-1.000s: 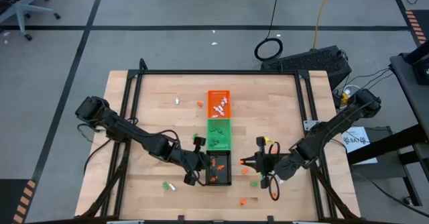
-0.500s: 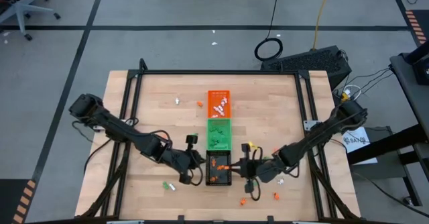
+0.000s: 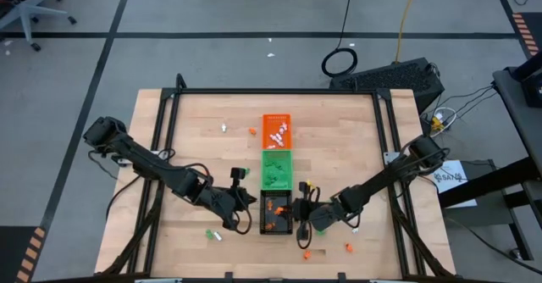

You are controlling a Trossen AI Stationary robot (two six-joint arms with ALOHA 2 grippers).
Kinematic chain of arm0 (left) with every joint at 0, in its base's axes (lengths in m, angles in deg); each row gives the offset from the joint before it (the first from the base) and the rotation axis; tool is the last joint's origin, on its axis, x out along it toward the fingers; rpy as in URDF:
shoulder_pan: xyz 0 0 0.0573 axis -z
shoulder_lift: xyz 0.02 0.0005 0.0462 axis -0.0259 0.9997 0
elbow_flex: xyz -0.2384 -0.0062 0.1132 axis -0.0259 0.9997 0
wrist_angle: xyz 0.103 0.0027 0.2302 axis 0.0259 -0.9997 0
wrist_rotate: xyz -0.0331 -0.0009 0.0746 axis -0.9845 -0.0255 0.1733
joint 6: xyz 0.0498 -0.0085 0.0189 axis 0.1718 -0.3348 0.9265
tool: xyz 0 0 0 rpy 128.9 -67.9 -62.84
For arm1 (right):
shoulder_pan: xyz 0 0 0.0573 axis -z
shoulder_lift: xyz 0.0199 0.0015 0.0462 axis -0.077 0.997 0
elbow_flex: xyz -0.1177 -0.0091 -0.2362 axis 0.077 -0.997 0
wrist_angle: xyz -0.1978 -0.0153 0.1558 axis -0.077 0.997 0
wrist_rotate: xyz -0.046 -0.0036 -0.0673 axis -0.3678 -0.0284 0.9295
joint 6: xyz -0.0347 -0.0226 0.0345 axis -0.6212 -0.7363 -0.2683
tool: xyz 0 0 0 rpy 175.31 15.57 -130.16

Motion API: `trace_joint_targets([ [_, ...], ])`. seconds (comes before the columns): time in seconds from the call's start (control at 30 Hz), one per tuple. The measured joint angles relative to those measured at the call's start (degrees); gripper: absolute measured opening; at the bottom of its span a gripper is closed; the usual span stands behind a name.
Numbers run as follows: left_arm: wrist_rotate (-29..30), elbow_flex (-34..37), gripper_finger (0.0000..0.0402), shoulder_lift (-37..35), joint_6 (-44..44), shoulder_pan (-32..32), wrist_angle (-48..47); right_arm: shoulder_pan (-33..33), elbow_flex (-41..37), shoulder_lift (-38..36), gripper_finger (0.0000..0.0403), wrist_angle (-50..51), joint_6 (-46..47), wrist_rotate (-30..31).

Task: Sort Halloween decoration
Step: Put the orange skeleton toy into the black bin

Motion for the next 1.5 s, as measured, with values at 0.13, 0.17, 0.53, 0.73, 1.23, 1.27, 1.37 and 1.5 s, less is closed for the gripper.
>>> trace_joint_targets([
  [0.13, 0.1, 0.0, 0.0011, -0.02, -0.04, -0.02, -0.76, 0.02, -0.01, 0.3, 0.0047, -0.21, 1.78, 0.05],
  [0.17, 0.14, 0.0, 0.0011, -0.02, -0.07, -0.02, -0.64, 0.02, -0.01, 0.3, 0.0058, -0.25, 1.98, 0.07],
  [0.53, 1.44, 0.0, 0.0011, -0.14, -5.5, 1.8, -4.74, 0.02, -0.01, -0.02, 0.0139, 0.21, 0.38, 0.04],
  [0.73, 10.45, 0.0, 0.0011, -2.53, -17.38, 3.53, -19.21, -0.02, -0.03, -1.44, 0.0141, -0.06, -2.12, -2.71],
  [1.23, 6.49, -0.02, 0.0011, -4.57, -44.21, 3.3, -40.47, -0.07, -0.03, -1.69, 0.0141, 0.1, -6.21, -2.8],
  [1.27, 5.18, -0.02, 0.0011, -4.57, -48.46, 2.53, -43.95, -0.07, -0.03, -1.69, 0.0141, 0.12, -6.43, -2.8],
  [1.37, 1.37, -0.02, 0.0011, -4.57, -53.4, 0.14, -51.08, -0.07, -0.03, -1.69, 0.0141, 0.01, -7.34, -2.8],
  [1.5, -6.55, -0.02, 0.0011, -4.57, -48.0, -4.41, -51.71, -0.07, -0.03, -1.69, 0.0141, -0.09, -8.72, -2.8],
])
